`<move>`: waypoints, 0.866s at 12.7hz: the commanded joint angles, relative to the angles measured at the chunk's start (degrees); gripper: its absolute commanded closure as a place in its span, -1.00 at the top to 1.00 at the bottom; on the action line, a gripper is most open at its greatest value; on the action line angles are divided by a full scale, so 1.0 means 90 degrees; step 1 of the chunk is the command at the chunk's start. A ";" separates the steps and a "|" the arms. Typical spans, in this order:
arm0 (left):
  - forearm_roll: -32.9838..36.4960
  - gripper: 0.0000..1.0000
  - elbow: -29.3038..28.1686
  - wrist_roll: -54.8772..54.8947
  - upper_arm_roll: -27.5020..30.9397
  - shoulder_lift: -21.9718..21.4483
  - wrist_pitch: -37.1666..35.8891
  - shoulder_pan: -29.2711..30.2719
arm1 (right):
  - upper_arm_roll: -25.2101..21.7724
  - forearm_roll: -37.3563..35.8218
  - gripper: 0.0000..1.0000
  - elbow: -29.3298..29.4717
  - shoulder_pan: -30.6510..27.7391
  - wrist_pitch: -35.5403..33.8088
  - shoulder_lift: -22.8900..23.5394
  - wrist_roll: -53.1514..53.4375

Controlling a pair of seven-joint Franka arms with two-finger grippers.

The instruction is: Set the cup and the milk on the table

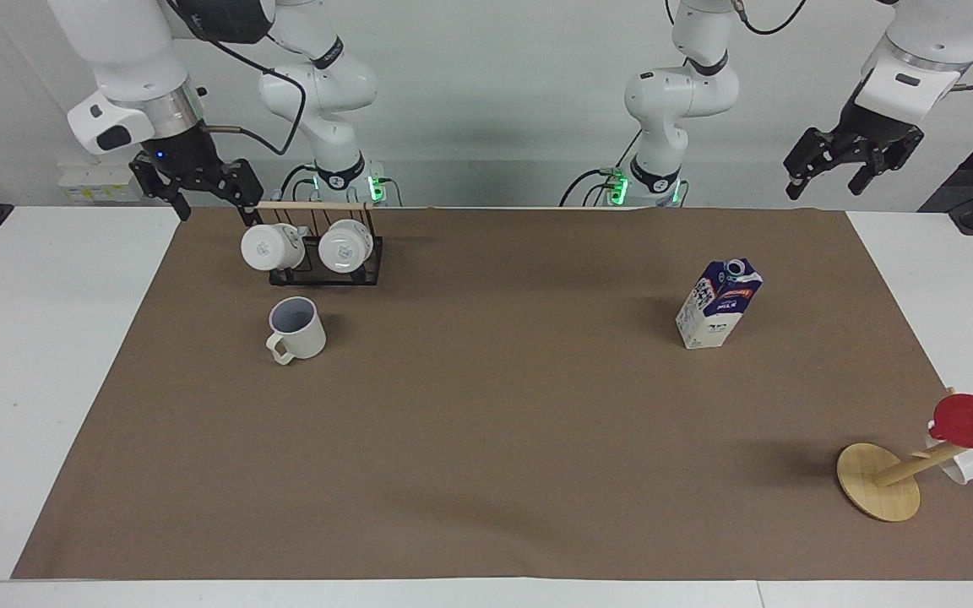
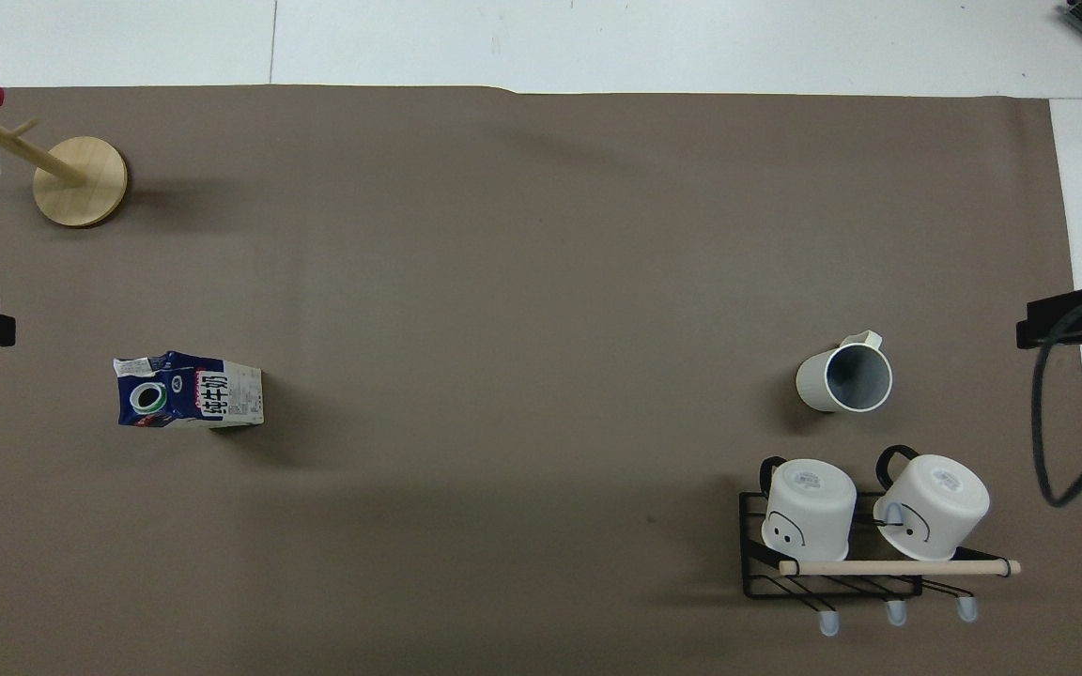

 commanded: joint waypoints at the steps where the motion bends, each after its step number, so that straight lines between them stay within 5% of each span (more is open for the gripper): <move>1: -0.0019 1.00 -0.0097 0.0004 0.0019 -0.0095 -0.0002 0.0017 | 0.0022 0.0008 1.00 -0.1126 0.0032 0.1003 -0.0200 -0.0092; 11: -0.0019 1.00 -0.0097 0.0004 0.0019 -0.0105 -0.0012 0.0026 | 0.0013 -0.0002 1.00 -0.3335 0.0657 0.4023 0.0375 -0.0160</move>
